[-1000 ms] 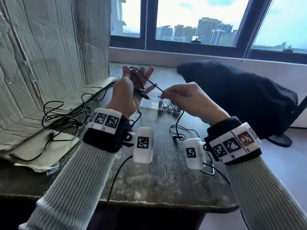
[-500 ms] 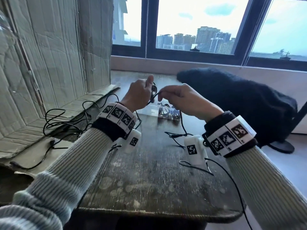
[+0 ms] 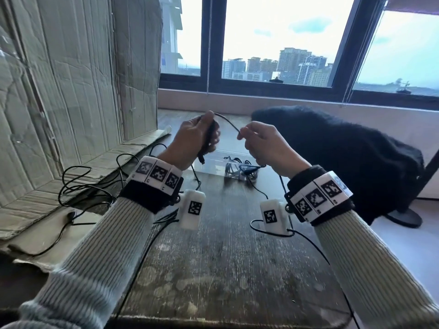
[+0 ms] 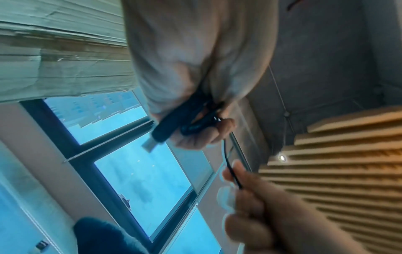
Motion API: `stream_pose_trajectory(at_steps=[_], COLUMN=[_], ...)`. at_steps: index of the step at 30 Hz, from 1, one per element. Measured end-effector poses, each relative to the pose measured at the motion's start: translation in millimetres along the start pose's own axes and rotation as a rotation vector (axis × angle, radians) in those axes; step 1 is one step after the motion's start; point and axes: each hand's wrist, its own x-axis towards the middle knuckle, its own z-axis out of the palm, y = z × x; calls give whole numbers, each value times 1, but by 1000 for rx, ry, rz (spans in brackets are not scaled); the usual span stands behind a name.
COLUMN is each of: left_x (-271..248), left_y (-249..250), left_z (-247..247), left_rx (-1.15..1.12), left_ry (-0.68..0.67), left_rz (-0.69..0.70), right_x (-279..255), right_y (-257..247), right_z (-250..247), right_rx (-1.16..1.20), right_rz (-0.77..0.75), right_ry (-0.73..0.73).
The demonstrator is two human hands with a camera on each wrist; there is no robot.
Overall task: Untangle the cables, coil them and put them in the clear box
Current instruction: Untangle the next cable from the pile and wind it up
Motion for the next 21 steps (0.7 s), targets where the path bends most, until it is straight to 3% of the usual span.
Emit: stream_pose_trajectory(at_steps=[5, 8, 10, 14, 16, 18, 21], left_x=[6, 6, 4, 2, 5, 10, 16], left_y=[-2, 2, 4, 4, 5, 7, 1], left_z=[2, 4, 8, 19, 21, 19, 6], left_rx=[-149, -76, -33, -417, -499, -349, 326], left_ry=[227, 305, 310, 261, 277, 298, 346], left_rz=[43, 114, 131, 40, -3, 8, 183], right_x=[-10, -19, -23, -27, -30, -33, -30], right_y=[13, 18, 20, 22, 24, 25, 30], right_z=[9, 11, 12, 16, 18, 19, 13], right_rx=[17, 29, 29, 17, -21, -95, -173], right_rz=[-27, -2, -2, -10, -19, -30, -42], right_ry=[-21, -114, -149, -219, -272, -305, -276])
